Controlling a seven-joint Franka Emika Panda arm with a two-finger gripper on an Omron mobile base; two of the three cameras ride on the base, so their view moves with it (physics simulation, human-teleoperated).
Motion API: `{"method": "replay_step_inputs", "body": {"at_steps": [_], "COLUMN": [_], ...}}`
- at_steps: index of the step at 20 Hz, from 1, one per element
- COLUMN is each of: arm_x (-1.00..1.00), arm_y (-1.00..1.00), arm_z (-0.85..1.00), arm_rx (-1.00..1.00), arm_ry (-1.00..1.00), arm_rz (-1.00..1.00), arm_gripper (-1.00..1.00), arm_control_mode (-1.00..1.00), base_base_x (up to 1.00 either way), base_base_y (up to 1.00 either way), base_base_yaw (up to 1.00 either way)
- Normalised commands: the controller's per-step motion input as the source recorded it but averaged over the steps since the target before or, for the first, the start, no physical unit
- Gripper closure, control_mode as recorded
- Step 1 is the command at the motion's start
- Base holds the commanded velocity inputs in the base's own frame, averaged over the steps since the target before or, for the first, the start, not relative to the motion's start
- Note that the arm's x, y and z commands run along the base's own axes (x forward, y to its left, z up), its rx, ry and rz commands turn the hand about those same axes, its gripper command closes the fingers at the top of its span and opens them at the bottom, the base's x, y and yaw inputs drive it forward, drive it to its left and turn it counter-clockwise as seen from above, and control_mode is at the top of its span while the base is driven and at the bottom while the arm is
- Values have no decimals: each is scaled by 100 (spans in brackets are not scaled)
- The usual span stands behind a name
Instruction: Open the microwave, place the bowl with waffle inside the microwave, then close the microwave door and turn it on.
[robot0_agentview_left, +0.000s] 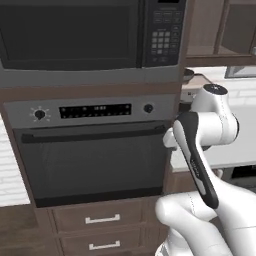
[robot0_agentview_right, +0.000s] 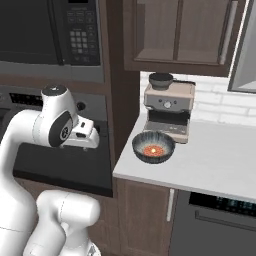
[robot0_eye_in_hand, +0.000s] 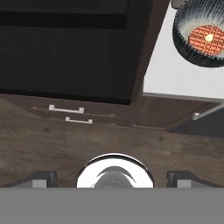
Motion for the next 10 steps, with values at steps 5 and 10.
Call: {"method": "replay_step_inputs", "body": {"at_steps": [5,10], "arm_x": [0,0], "arm_y": [0,0], "arm_z": [0,0], "arm_rx": [0,0], "arm_ry": [0,0], "arm_rz": [0,0], "arm_gripper": [-100,-100], "arm_control_mode": [100,100], "base_base_x": [-15,0], "base_base_y": [-42,-29], "base_base_yaw": [21,27]}}
